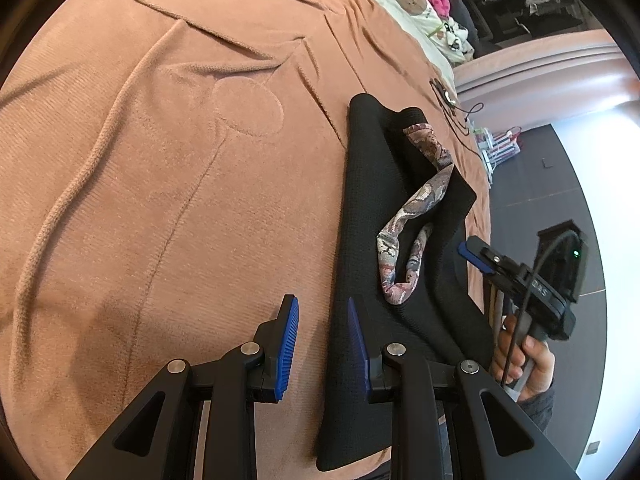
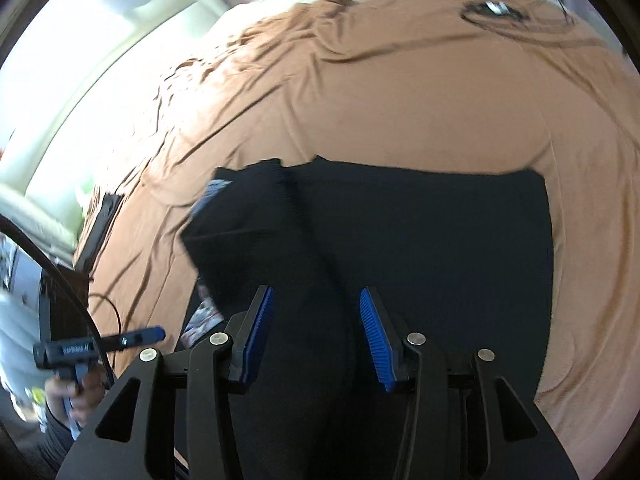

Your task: Fold small clothes

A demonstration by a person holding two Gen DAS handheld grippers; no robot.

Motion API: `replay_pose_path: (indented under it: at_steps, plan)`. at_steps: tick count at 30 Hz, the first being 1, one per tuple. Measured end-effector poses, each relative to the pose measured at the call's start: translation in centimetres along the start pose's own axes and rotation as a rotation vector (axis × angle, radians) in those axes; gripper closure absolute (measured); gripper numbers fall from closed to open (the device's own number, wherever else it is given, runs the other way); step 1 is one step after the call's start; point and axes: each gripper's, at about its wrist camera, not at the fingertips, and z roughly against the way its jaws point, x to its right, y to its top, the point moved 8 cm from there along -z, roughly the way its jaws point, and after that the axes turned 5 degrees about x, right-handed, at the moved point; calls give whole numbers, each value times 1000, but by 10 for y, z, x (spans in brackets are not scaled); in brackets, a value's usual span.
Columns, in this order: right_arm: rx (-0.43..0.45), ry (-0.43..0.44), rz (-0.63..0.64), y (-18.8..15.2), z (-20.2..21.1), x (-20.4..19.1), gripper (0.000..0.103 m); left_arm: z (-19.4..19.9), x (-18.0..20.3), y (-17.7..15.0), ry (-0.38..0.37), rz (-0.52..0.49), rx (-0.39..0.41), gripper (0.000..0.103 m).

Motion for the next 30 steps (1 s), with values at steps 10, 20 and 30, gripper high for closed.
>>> replay_pose_path:
  at_steps: [10, 20, 30]
  plan:
    - [-37, 49, -41, 1, -23, 6, 99, 0, -1, 2, 15, 0, 1, 77]
    - [116, -7, 103, 9, 25, -17, 103, -3, 3, -1, 7, -2, -5, 77]
    - [138, -90, 122, 10, 56, -11, 99, -4, 4, -1, 7, -5, -6, 77]
